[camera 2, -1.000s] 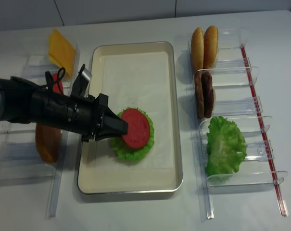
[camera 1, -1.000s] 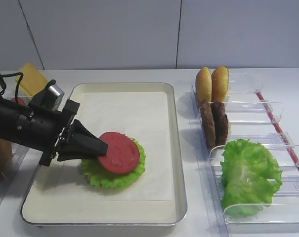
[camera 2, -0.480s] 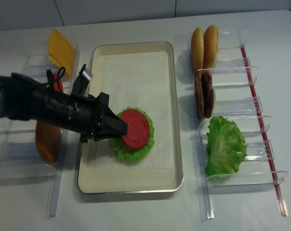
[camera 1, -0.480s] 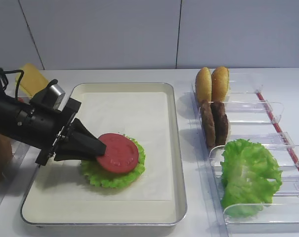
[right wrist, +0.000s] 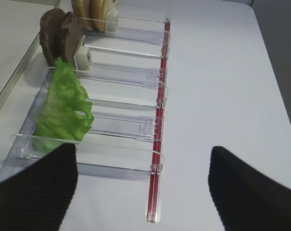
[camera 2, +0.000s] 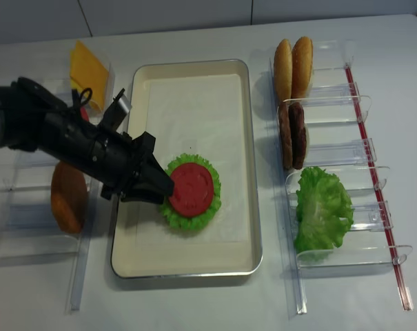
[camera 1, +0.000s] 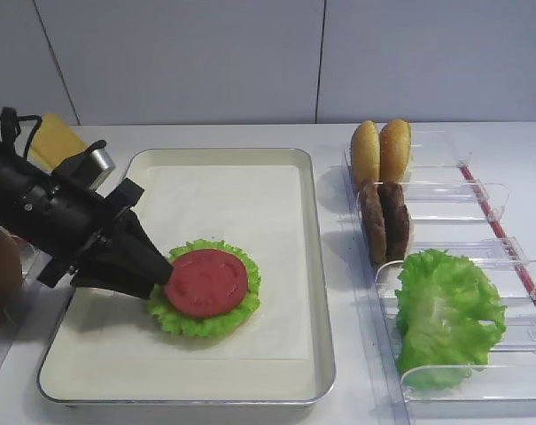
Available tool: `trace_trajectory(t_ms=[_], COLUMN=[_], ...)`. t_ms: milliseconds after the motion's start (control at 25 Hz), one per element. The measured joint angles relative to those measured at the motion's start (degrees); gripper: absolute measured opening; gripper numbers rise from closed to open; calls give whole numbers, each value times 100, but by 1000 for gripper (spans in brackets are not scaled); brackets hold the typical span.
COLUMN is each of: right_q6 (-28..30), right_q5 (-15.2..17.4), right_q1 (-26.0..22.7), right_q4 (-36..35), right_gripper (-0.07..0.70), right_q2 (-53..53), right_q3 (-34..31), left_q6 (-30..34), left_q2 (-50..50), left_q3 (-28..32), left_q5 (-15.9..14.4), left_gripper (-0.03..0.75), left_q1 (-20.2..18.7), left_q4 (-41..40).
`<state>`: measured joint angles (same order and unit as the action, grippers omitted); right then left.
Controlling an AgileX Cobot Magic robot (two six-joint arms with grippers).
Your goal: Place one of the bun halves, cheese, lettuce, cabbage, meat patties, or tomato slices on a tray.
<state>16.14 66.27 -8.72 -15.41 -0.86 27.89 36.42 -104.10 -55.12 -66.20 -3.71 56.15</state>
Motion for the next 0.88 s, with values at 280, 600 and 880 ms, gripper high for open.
trace_trajectory(t_ms=[280,600,880], right_q6=[0,0,0], right_q5=[0,0,0], right_q1=[0,0,0], right_q4=[0,0,0], right_gripper=[562,562,562], right_q2=[0,0,0], right_q3=[0,0,0], left_q6=[-707,-2001,-3152], left_q2=[94,545,1306], left_q3=[-582,-1452,-1677], left_q5=[-111,-220,-323], left_gripper=[243,243,243], left_q1=[0,0,0], left_q4=[-761,-2342,-3808])
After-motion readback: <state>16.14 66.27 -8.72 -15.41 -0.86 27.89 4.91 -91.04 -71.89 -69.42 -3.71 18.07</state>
